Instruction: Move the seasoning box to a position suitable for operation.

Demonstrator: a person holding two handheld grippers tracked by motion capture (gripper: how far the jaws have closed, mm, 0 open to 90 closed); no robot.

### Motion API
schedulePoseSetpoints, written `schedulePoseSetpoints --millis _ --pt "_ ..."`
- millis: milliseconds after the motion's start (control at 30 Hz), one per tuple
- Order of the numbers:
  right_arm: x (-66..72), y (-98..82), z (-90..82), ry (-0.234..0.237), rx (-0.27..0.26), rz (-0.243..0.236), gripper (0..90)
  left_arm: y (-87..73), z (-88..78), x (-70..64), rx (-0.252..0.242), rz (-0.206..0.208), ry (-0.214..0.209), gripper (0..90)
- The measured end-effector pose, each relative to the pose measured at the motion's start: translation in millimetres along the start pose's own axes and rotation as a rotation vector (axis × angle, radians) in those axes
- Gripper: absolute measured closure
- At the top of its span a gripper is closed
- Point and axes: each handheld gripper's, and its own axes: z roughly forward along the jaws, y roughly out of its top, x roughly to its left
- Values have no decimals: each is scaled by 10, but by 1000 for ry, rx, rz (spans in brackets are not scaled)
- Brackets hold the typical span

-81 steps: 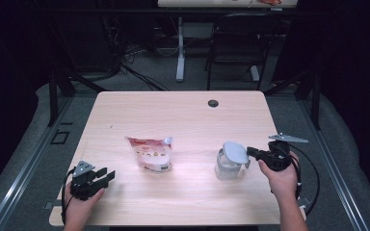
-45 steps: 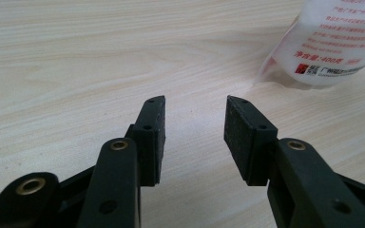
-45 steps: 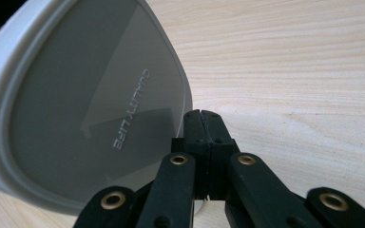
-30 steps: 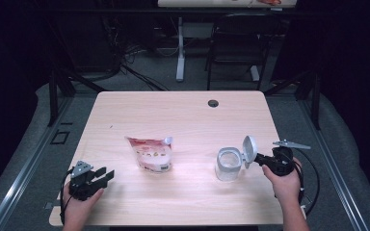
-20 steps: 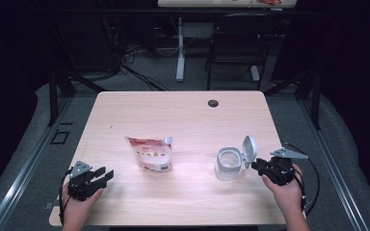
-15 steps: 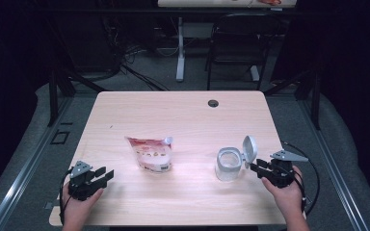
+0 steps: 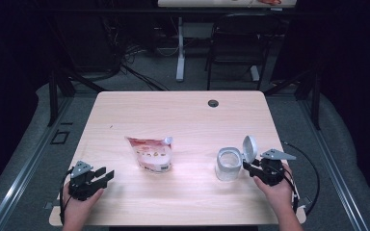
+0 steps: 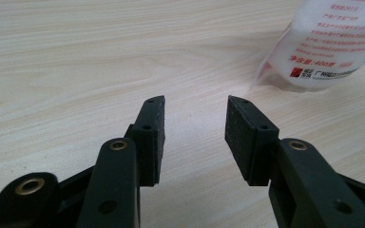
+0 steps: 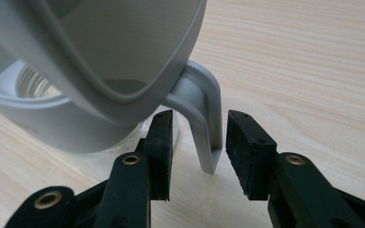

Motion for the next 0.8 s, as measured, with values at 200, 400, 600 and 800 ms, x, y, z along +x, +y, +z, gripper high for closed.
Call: schedulePoseSetpoints --millis 200,400,600,800 --pt "30 31 36 -32 -20 -25 711 1 5 -4 -2 2 -2 581" --pt "60 31 44 -66 -10 -41 758 5 9 -7 -1 5 -1 581" --pt "121 47 54 -60 -3 -58 809 5 7 -1 -5 3 -2 582" --pt "223 55 61 -41 9 -108 815 7 4 -1 -6 3 -1 582"
